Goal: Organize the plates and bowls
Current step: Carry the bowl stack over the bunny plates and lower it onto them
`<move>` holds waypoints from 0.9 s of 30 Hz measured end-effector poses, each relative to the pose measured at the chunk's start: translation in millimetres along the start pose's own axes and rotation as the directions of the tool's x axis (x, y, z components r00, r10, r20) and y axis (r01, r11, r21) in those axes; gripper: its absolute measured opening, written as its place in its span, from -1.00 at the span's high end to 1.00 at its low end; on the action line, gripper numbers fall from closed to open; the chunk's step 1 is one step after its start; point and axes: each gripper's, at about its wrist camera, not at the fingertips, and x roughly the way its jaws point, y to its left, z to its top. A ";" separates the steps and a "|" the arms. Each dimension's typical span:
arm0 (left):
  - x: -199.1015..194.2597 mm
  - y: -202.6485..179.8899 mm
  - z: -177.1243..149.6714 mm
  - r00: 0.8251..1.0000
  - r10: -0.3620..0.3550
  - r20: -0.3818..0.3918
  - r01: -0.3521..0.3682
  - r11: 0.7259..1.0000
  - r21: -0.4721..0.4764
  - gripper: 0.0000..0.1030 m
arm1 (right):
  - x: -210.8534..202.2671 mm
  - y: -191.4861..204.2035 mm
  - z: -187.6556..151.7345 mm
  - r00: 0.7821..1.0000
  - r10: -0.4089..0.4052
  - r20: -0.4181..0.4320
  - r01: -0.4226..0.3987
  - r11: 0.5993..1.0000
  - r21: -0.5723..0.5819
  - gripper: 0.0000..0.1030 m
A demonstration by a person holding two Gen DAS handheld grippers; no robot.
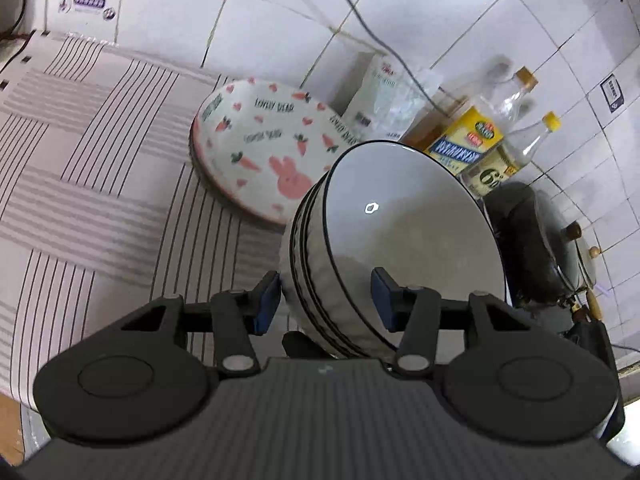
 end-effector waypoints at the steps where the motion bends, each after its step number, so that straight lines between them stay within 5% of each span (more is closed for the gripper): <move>1: 0.3 -1.3 4.6 1.000 0.001 0.002 -0.001 1.000 0.004 0.07 | 0.8 -2.5 4.5 1.000 -0.003 0.002 0.003 1.000 0.001 -0.94; 27: 74.2 12.0 93.7 0.993 0.107 0.047 -0.103 0.991 -0.080 0.01 | 103.5 -62.4 60.4 0.994 0.073 -0.079 -0.078 0.995 -0.068 -0.93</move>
